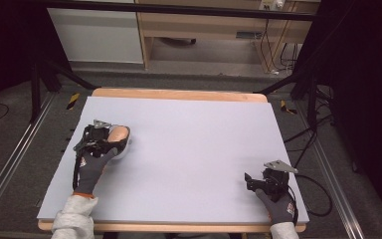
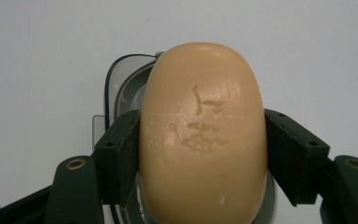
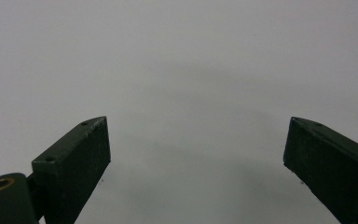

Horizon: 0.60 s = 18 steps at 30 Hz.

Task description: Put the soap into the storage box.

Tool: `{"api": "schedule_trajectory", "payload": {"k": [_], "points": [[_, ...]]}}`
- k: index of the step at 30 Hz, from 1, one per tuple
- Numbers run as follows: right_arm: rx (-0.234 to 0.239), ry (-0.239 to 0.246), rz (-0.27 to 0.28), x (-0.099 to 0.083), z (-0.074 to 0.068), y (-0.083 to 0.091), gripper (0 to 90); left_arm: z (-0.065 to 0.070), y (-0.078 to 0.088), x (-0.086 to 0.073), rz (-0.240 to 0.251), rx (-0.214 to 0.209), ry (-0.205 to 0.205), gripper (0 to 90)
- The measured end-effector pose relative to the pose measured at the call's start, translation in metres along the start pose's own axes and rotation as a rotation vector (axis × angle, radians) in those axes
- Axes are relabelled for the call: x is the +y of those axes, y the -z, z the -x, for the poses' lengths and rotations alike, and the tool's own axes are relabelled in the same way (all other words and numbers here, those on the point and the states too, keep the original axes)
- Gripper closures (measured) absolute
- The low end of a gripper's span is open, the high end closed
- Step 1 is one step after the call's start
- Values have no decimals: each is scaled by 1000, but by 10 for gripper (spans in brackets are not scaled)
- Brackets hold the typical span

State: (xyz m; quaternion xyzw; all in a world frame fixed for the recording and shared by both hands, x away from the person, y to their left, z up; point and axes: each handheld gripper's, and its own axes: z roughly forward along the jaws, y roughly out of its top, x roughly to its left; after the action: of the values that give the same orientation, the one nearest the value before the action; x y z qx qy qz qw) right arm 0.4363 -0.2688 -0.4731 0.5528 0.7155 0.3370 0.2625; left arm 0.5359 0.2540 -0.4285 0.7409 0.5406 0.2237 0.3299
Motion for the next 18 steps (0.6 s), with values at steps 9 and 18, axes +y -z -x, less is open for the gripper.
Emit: {"api": "schedule_trajectory", "payload": {"k": [9,18], "points": [[2,-1,-1,0,0,0,72,0,-1,-1,5,0,3,313],[0,0,-1,0,-1,0,72,2,-2,-2,5,23,-7,320]]}}
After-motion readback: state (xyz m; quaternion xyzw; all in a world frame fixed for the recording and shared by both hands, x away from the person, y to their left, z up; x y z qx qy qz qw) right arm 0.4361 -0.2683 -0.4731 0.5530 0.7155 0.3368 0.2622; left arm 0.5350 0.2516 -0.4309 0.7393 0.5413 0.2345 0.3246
